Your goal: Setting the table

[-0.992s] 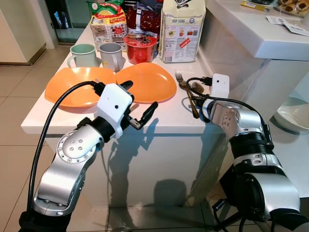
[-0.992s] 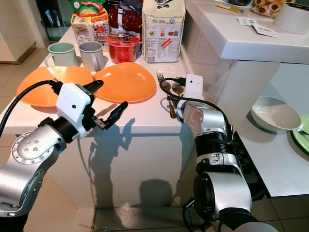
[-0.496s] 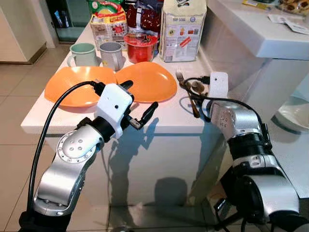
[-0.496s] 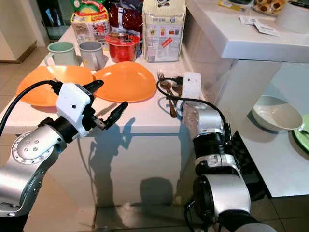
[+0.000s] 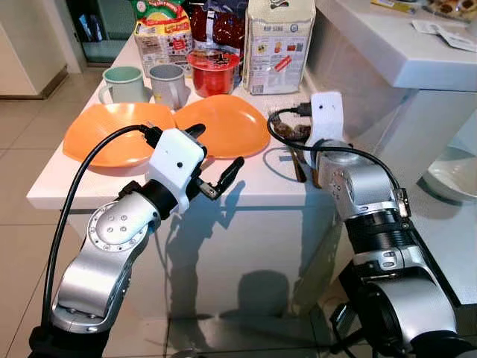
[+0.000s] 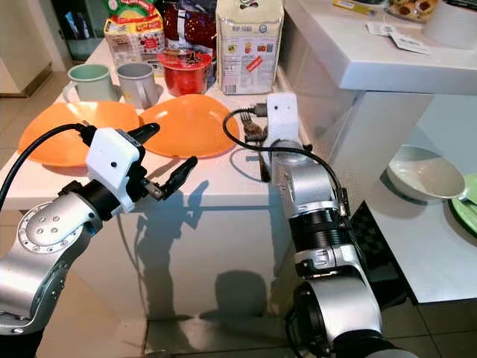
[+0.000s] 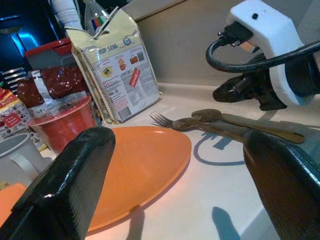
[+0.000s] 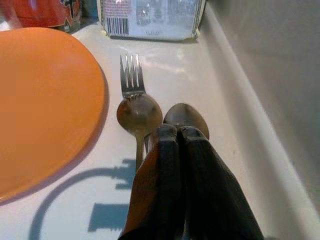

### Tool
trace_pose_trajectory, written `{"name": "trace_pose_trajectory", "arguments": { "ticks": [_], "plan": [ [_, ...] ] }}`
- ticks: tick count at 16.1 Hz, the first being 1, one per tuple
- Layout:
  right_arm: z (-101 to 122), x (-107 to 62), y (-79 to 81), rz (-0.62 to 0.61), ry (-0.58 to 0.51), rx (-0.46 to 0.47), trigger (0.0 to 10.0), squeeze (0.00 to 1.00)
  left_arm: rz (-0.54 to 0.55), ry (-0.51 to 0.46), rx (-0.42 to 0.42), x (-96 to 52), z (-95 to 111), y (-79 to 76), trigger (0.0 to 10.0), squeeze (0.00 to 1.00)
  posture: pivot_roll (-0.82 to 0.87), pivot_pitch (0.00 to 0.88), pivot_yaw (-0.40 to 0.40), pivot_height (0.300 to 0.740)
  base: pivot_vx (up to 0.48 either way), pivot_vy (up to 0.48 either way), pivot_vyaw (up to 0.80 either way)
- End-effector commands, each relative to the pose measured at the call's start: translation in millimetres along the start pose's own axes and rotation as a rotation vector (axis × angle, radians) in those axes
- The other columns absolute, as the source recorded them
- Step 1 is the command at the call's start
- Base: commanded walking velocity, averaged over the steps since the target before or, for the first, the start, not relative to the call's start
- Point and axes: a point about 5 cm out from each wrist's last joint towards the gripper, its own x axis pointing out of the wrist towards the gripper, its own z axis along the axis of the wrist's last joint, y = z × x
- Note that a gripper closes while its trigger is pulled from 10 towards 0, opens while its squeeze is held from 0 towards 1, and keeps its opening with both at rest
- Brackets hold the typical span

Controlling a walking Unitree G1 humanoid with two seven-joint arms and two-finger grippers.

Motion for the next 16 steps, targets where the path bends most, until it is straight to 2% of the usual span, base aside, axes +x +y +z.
{"name": "trace_pose_trajectory", "arguments": {
  "ticks": [1, 2, 3, 4, 16],
  "plan": [
    [-3, -1.9, -3.8, -0.024, -0.005, -0.019, 0.0, 0.0, -0.015, -0.003, 0.01, -0.2, 1, -0.3, 10.0, 0.0, 0.06, 0.0, -0.022, 0.74, 0.0, 0.0, 0.0],
    [-3, -3.1, -4.9, -0.047, -0.021, -0.05, 0.1, 0.0, -0.016, -0.002, 0.011, -0.4, 1, -0.2, 10.0, 0.0, 0.06, 0.0, -0.021, 0.74, 0.0, 0.0, 0.0],
    [-7, -3.6, -7.1, -0.069, -0.025, -0.061, 6.4, 0.0, -0.016, -0.003, 0.011, -0.3, 1, -0.2, 10.0, 0.0, 0.06, 0.0, -0.02, 0.74, 0.0, 0.0, 0.0],
    [-12, -4.1, -9.4, -0.07, -0.014, -0.039, 10.0, 1.0, -0.017, -0.003, 0.011, 0.0, 1, -0.4, 10.0, 0.0, 0.06, 0.0, -0.021, 0.74, 0.0, 0.0, 0.0],
    [-16, -3.8, -14.8, -0.079, 0.028, 0.003, 10.0, 1.0, -0.02, -0.001, 0.012, 1.4, 1, 0.2, 10.0, 0.0, 0.06, 0.0, -0.014, 0.74, 0.0, 0.0, 0.0]
  ]
}}
